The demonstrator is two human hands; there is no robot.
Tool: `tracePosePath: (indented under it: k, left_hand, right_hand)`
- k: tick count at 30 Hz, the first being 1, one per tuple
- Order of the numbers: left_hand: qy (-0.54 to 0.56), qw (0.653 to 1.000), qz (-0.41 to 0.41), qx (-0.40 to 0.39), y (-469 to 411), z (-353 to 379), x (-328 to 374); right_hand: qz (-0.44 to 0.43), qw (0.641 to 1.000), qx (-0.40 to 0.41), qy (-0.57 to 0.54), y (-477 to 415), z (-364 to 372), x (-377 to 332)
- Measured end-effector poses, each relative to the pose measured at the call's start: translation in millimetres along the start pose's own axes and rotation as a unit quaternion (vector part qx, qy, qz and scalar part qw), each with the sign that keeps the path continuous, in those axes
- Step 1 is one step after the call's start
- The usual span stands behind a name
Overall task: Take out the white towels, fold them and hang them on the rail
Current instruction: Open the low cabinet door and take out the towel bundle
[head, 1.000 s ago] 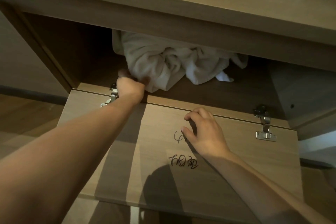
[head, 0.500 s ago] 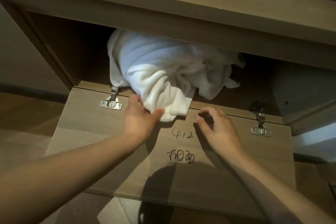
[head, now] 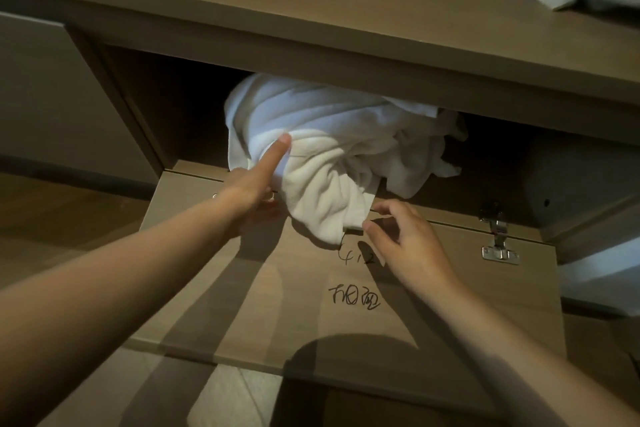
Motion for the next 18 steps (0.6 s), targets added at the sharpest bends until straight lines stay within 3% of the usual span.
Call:
tracePosePath:
  k: [7,13,18]
  left_hand:
    - [0.095,0.989,-0.062,-0.095,-17.4,24.7,14.6]
    - [0.099,0.995,-0.028,-0.013,-23.0,19.4,9.6]
    - [0.121,0.992,-0.031,-0.020,-13.9,27.7,8.8]
  right_hand:
    - [0.007,1.000,-0.001,0.006,-0.5,-6.7,-3.0]
    - [0.021,1.000,-0.008,-0.003,3.4,-8.6,-6.4]
    - [0.045,0.999,-0.015,-0.015,8.5,-7.7,-4.0]
Point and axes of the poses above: each hand's wrist, its own y-axis away from the middle knuckle, its own z-axis out of the palm, x = y × z, the point moved 4 cm from there along -y, towards the middle knuckle, and after that the axes turned 4 degrees about -z, right-handed, at the moved point
